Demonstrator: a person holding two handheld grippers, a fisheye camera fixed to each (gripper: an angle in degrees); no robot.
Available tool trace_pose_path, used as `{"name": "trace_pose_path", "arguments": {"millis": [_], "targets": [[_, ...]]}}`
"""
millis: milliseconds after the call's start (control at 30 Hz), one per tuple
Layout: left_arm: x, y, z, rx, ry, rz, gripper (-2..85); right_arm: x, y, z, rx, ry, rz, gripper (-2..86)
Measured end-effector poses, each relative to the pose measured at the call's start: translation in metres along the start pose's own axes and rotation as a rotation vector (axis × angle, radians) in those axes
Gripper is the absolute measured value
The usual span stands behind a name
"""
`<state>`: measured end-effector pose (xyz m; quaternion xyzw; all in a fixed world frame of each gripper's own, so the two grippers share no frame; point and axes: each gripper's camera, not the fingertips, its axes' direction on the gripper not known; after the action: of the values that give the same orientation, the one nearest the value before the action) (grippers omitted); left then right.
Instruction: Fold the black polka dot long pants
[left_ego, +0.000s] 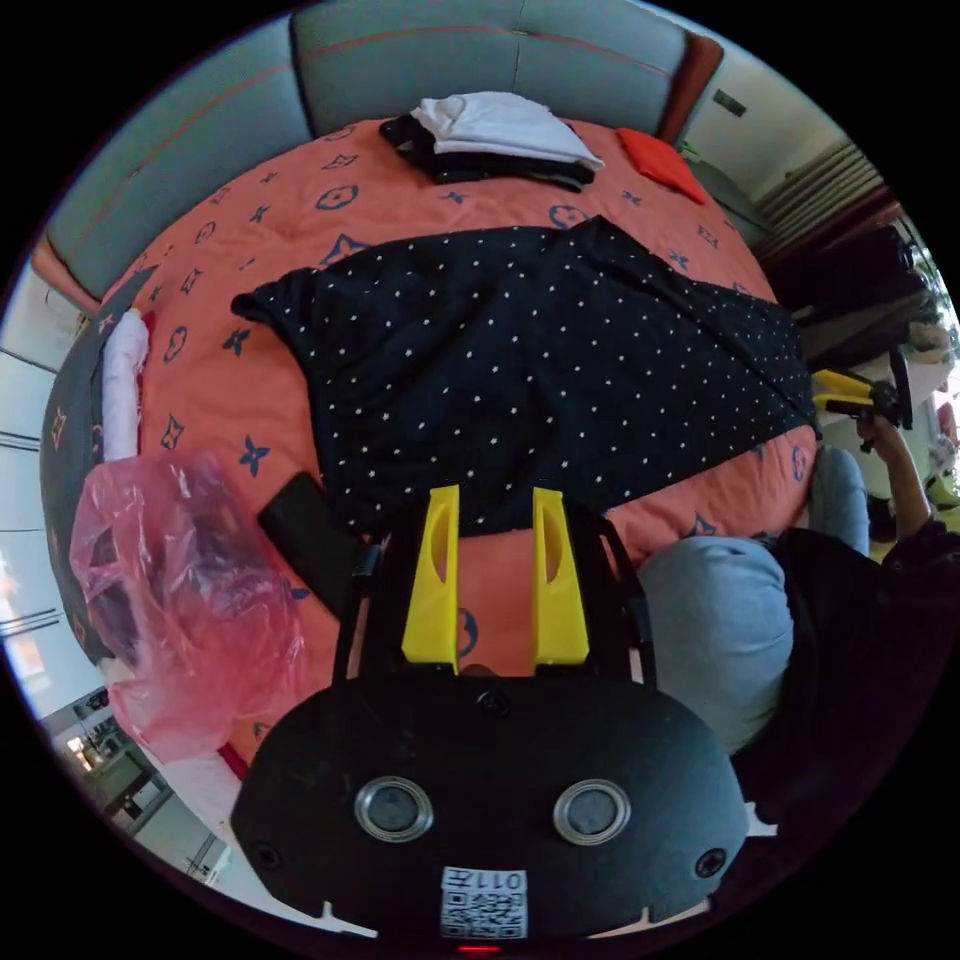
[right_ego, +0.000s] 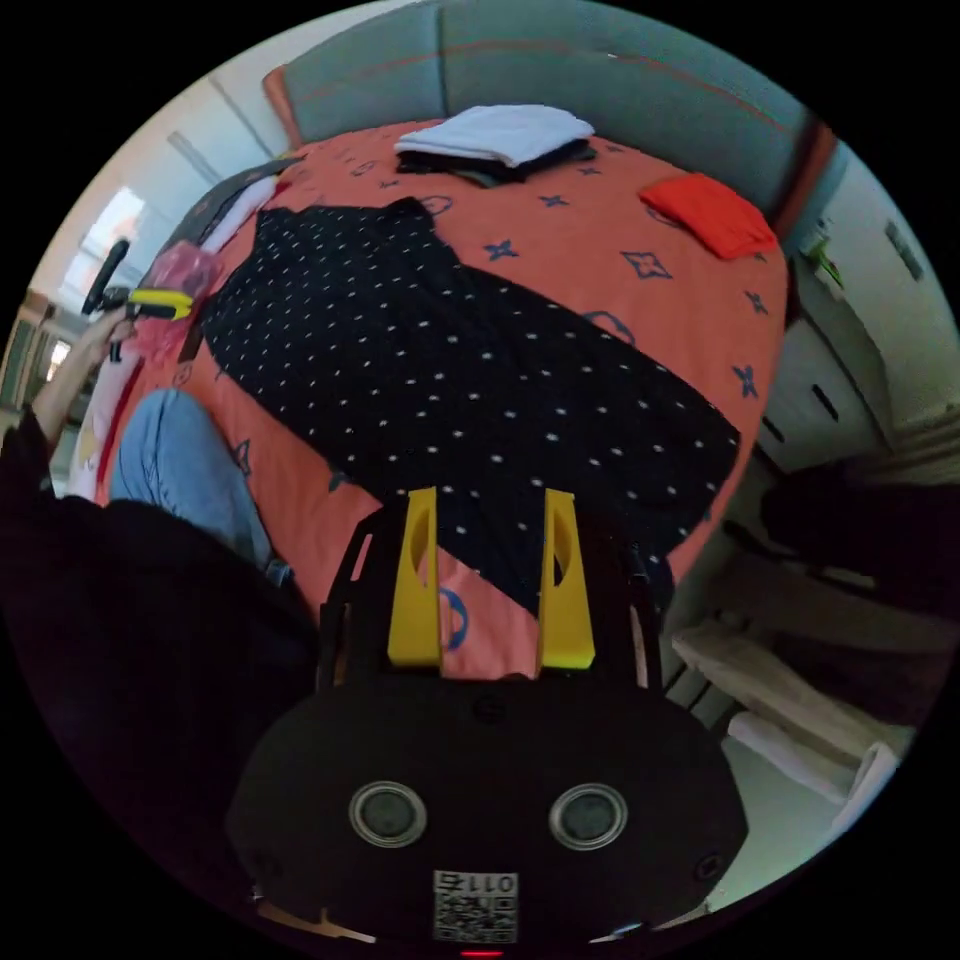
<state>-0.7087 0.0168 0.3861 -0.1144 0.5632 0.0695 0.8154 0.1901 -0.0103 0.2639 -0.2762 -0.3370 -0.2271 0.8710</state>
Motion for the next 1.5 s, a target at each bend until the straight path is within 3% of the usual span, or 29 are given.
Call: {"name": "trace_pose_path", "arguments": {"millis": [133,233,333,433,500,633,700,767,800,1000,1133,1200,1300,1500], "targets": [[-0.006,0.019,0.013,-0.062,-0.052,0.035,11.4,-0.063,-0.003,0.044,0.014,0.044,-0.109,14.9],[-0.025,0.034,0.040,-0.108,0.119,-0.079,13.0,-0.094,0.011,0.071,0.055,0.005,-0.044,15.0],[-0.054,0.056,0.077,-0.056,0.407,-0.305,14.4,-0.089,0.041,0.090,0.066,-0.149,0.116,15.0],[-0.065,0.079,0.103,0.002,0.432,-0.437,14.7,-0.080,0.076,0.091,0.058,0.027,0.185,14.9],[-0.050,0.089,0.101,0.119,0.338,-0.358,13.8,-0.086,0.102,0.087,0.054,0.206,0.151,15.0],[-0.007,0.096,0.098,0.153,0.062,-0.092,11.5,-0.104,0.124,0.108,-0.078,0.286,0.032,15.2],[0.030,0.095,0.107,0.063,-0.241,0.157,11.4,-0.129,0.133,0.125,-0.106,0.422,-0.109,14.9],[0.055,0.096,0.121,-0.018,-0.416,0.336,11.7,-0.148,0.139,0.142,-0.113,0.555,-0.234,14.6],[0.071,0.098,0.133,-0.059,-0.492,0.443,12.0,-0.158,0.145,0.155,-0.109,0.659,-0.305,14.4],[0.137,0.111,0.208,-0.225,-0.856,0.792,13.1,-0.186,0.178,0.199,-0.098,0.812,-0.494,12.7],[0.156,0.116,0.253,-0.311,-0.977,0.848,11.9,-0.190,0.198,0.190,-0.034,0.842,-0.420,10.3],[0.168,0.119,0.271,-0.333,-0.961,0.881,9.4,-0.191,0.209,0.190,-0.063,0.780,-0.423,8.9],[0.185,0.125,0.288,-0.410,-0.877,0.949,3.1,-0.201,0.221,0.208,-0.121,0.848,-0.538,7.6],[0.205,0.133,0.254,-0.296,-0.854,0.869,-0.2,-0.200,0.247,0.173,-0.066,0.824,-0.504,2.5]]}}
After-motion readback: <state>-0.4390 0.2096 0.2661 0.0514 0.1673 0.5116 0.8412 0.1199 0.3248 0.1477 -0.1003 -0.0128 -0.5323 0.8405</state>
